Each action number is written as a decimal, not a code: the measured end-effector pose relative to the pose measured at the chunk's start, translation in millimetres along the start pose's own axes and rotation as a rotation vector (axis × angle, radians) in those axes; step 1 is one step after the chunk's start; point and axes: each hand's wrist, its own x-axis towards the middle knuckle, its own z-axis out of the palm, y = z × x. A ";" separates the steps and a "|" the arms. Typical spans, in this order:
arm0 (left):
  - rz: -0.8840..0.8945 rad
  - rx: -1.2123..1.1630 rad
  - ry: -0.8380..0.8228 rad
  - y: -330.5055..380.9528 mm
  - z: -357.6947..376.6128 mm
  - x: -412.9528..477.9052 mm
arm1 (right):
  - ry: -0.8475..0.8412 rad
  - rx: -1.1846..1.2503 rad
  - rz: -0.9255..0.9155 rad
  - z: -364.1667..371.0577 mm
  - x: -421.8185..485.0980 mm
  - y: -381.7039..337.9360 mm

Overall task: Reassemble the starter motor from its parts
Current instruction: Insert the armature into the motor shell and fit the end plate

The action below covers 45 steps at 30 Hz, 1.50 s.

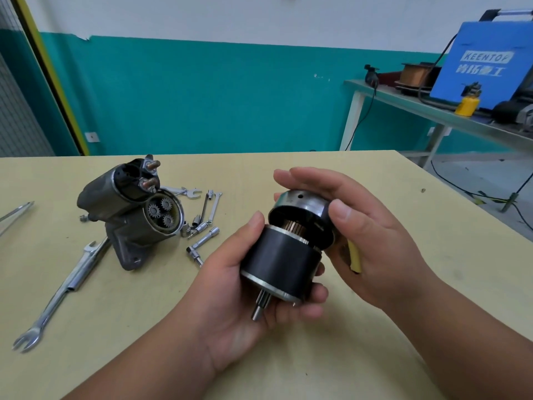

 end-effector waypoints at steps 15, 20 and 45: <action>0.013 0.018 0.009 -2.2 -0.2 1.3 | -0.074 0.059 0.027 -10.2 5.2 8.0; 0.005 0.069 0.000 -5.1 4.0 -0.5 | -0.064 0.162 0.071 -11.8 6.5 10.8; 0.002 0.051 0.050 -9.4 7.1 1.3 | -0.053 -0.009 0.139 -11.5 2.8 2.9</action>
